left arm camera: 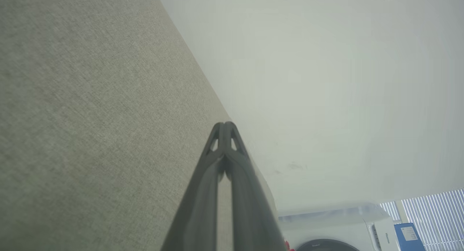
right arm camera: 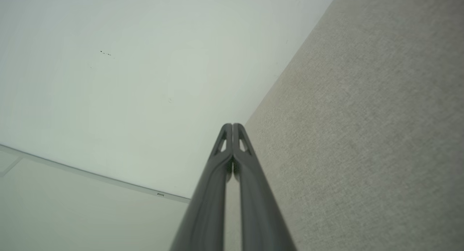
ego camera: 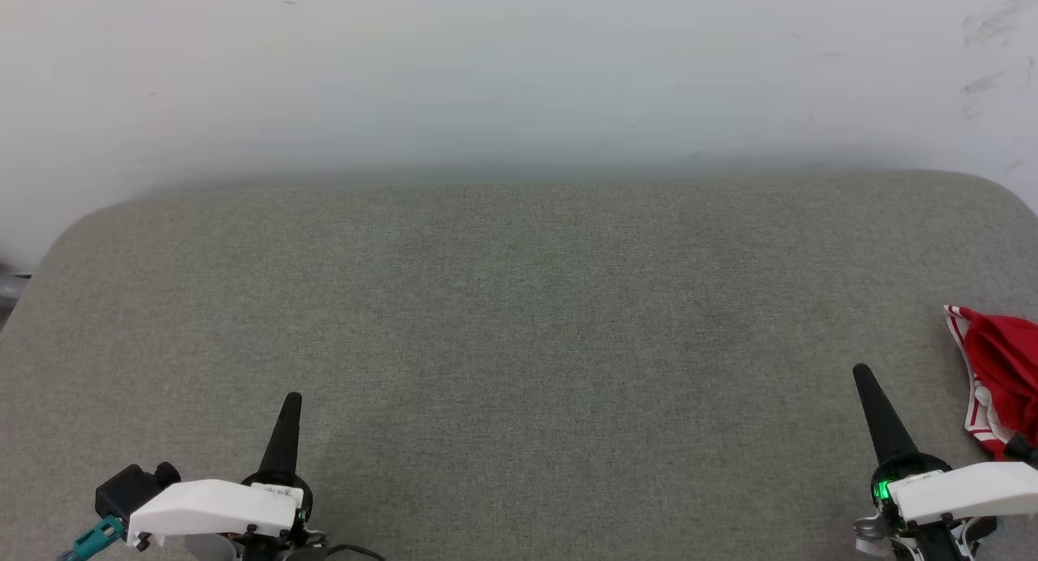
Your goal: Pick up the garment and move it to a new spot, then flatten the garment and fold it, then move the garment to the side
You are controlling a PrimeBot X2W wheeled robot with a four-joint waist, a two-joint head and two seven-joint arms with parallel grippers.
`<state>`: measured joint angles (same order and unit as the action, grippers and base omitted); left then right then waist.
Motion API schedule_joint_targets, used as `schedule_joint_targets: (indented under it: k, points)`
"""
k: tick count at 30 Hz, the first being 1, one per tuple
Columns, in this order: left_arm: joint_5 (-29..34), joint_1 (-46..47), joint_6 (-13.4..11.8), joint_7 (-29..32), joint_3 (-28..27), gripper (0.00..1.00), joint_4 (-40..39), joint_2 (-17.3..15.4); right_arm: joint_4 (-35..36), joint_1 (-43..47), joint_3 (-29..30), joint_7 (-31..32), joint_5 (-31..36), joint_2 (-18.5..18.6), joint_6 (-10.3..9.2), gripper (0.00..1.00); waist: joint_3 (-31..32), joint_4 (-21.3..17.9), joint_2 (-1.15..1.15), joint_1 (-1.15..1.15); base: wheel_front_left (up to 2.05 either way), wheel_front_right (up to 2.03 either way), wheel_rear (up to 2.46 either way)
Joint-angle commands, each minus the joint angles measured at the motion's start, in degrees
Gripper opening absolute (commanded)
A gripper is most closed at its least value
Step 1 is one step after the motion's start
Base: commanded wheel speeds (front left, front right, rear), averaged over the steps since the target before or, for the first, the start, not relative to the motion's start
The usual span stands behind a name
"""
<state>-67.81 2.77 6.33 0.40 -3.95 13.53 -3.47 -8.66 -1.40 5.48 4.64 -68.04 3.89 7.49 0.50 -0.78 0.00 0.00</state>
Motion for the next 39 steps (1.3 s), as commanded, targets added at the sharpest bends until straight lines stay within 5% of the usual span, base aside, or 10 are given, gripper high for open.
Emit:
schedule_joint_targets:
  k: [1,39]
  points:
    - [-1.41,1.34,0.29,0.36,-0.3,0.0,-0.23,-0.03,0.06,-1.42,0.19,0.25,-1.42,-0.1,0.01,0.0,-0.02,0.02,0.0,0.0,0.0,0.0,0.0]
    - [-19.17,3.3,1.09,4.97,-2.17,0.0,0.38,0.46,-4.19,-4.34,0.94,1.55,-18.99,-0.9,0.0,0.0,-0.49,0.56,0.0,0.0,0.0,0.0,0.0]
